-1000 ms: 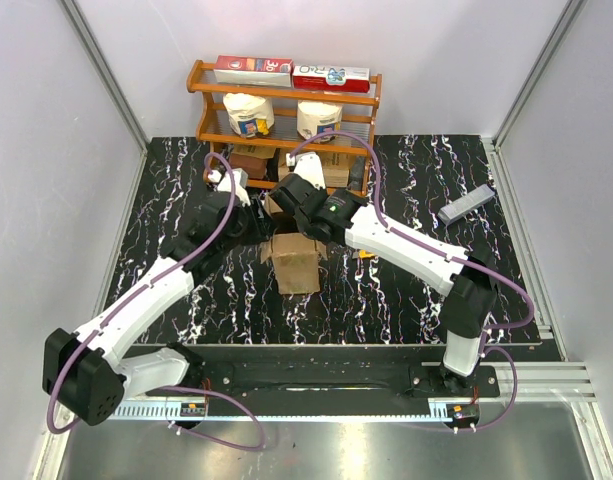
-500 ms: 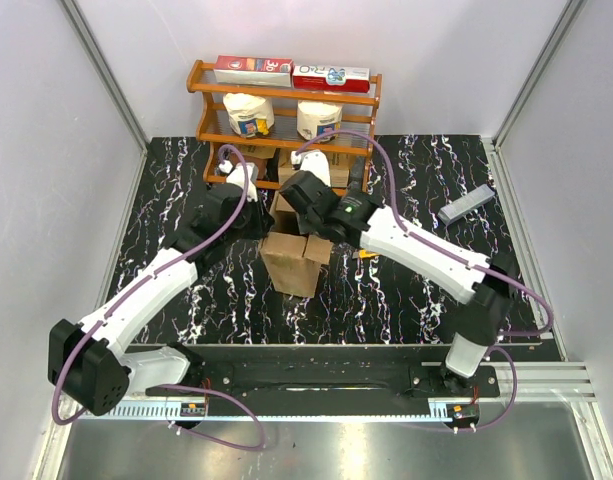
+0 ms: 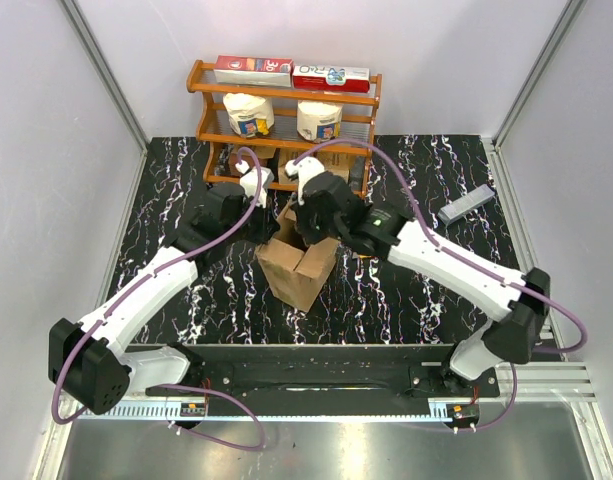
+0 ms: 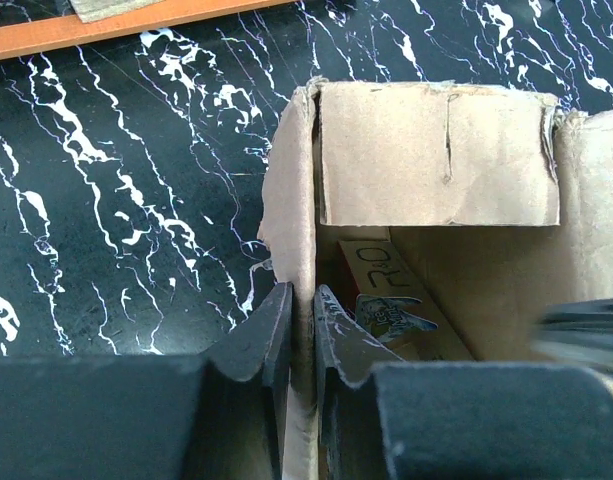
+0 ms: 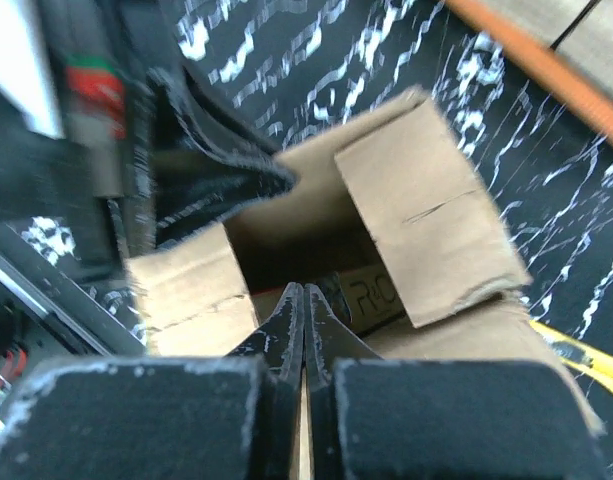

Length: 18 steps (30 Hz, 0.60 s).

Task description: Unpack the express box

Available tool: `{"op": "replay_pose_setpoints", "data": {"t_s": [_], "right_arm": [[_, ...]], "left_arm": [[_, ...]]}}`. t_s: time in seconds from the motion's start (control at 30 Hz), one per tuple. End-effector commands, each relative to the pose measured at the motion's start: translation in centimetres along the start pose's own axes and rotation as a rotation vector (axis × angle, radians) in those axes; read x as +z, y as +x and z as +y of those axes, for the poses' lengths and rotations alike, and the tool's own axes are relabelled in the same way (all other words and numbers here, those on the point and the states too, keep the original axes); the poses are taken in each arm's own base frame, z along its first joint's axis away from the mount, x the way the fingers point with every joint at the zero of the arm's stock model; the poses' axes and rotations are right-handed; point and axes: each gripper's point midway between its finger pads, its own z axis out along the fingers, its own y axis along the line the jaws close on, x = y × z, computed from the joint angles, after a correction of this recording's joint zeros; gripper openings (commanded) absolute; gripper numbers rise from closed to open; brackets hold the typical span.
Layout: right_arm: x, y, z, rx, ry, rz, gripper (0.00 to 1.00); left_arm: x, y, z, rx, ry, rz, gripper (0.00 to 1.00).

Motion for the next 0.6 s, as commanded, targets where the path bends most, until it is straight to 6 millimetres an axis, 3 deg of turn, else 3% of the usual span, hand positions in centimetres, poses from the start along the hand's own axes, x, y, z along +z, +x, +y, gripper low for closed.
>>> {"op": "replay_pose_setpoints", "data": {"t_s": [0.0,0.1,0.27,0.4,0.57], "right_arm": [[3.2,4.0,0.8,-0.041,-0.061,0.096,0.00],[4.4,4.9,0.8,-0.045,-0.053,0.121,0.00],[5.8,5.0,-1.1,-0.025,0.067,0.102,0.00],[5.6,3.6,-2.7,-0.007,0.170,0.041,0.00],[3.7,0.8,-4.3,0.010,0.263,-0.054,0.04]], "left_arm": [[-1.0,-1.1,-1.3,0.038,0.061,-0.020,0.00],[-0.9,-0.9,-1.3,0.039,0.060,-0.016,0.00],[-1.0,-0.6,-1.1,0.046,0.056,-0.008,0.00],[-1.2,-0.5,-1.1,0.059,0.055,-0.008,0.00],[-1.1,-0.3,-0.9,0.067,0.051,0.000,0.00]]}}
